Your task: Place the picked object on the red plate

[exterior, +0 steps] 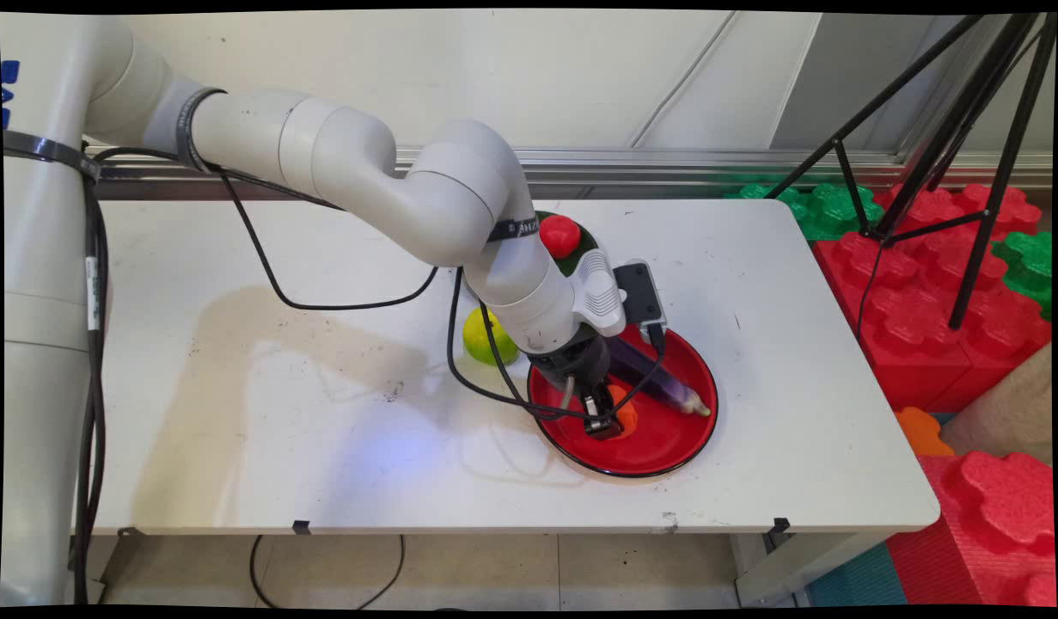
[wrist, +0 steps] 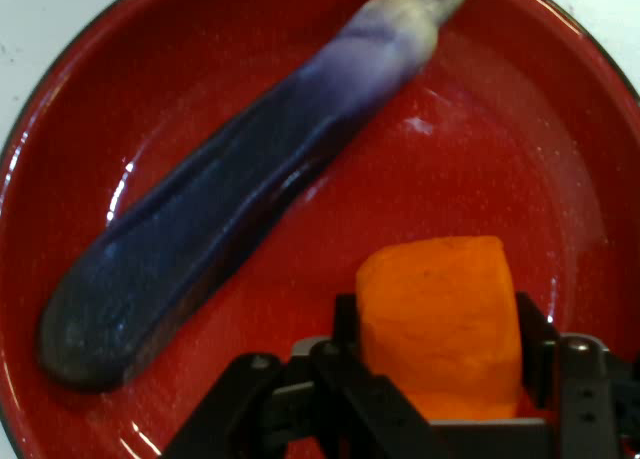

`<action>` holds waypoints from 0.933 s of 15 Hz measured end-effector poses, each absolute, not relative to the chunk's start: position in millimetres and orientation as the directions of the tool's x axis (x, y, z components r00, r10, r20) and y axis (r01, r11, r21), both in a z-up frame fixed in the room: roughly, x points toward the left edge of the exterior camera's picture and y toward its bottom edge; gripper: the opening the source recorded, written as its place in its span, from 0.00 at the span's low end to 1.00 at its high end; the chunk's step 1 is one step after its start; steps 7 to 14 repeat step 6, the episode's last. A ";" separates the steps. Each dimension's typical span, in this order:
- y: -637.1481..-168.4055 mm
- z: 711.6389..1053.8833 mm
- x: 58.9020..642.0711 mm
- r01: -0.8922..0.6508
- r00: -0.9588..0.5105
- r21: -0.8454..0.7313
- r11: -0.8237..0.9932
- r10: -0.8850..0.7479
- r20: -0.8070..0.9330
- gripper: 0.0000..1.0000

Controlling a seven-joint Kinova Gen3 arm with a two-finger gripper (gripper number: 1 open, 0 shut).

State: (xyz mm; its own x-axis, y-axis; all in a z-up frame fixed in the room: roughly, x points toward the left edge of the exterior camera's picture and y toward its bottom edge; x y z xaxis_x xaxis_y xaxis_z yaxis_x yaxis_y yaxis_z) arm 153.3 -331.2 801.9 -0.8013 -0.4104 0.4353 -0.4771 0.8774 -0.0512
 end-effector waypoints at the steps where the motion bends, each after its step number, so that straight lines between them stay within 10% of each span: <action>1: -331.3 801.7 153.3 -0.477 -0.801 -0.053 0.877 -0.409 0.436 0.00; 2: -331.3 801.8 153.5 -0.476 -0.801 -0.054 0.878 -0.408 0.438 1.00; 14: -330.3 807.5 157.5 -0.470 -0.798 -0.060 0.880 -0.396 0.454 1.00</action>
